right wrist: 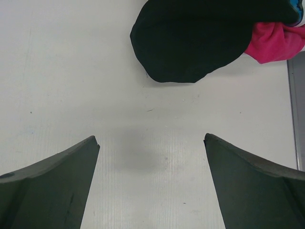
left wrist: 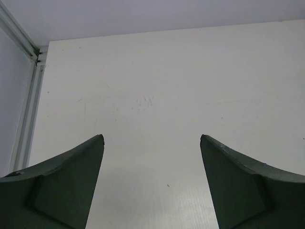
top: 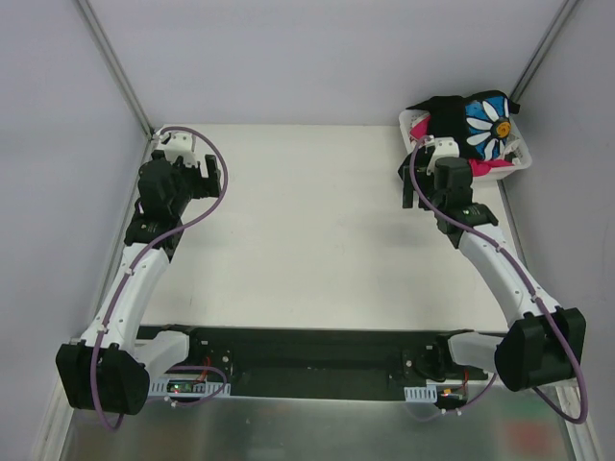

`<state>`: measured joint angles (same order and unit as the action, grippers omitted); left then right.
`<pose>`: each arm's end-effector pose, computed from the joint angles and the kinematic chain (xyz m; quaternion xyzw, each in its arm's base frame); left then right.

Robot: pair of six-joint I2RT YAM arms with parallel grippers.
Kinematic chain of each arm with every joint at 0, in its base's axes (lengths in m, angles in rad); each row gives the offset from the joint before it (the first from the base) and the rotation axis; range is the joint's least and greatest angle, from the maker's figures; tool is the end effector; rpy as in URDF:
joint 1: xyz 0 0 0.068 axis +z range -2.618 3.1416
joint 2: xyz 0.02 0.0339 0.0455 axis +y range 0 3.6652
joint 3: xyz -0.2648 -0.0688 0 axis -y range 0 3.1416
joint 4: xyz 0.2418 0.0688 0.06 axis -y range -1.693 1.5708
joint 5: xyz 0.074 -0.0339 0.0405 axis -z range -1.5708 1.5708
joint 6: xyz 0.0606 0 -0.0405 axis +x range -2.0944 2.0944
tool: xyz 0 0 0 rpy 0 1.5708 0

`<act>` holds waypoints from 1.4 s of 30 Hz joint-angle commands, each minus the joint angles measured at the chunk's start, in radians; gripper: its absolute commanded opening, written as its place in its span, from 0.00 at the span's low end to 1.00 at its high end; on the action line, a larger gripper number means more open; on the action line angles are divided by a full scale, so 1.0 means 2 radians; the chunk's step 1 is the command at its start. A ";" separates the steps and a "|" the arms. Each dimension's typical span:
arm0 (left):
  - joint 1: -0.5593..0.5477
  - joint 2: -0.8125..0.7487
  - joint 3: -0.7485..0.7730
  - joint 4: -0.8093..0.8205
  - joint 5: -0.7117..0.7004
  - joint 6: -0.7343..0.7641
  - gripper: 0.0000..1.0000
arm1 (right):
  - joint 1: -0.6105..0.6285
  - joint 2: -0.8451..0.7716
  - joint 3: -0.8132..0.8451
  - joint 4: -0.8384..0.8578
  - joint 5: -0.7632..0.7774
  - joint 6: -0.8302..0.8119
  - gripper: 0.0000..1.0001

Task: Fold and stack the t-shirts
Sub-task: Grab crumpled tshirt from bin with the right arm

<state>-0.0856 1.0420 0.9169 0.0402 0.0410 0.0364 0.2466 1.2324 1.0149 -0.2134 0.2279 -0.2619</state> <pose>0.2667 -0.0254 0.3601 0.0587 0.7341 -0.0317 0.6757 0.2962 0.0604 0.3141 -0.1510 0.8250 -0.0998 0.5353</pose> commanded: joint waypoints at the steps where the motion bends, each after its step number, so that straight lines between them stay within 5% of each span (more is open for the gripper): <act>1: -0.002 0.001 0.006 0.016 0.004 -0.005 0.82 | 0.002 0.004 0.012 0.004 0.018 0.010 0.96; 18: -0.002 0.039 0.037 -0.018 0.094 0.004 0.82 | 0.002 0.023 0.055 -0.037 0.041 0.005 0.96; 42: -0.002 0.076 0.105 -0.018 0.050 -0.017 0.82 | -0.050 0.142 0.297 -0.117 0.000 -0.003 0.96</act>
<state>-0.0856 1.1782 1.0611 -0.0086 0.1474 0.0250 0.1925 1.5055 1.5082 -0.4252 0.2653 -0.2634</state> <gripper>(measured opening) 0.825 0.961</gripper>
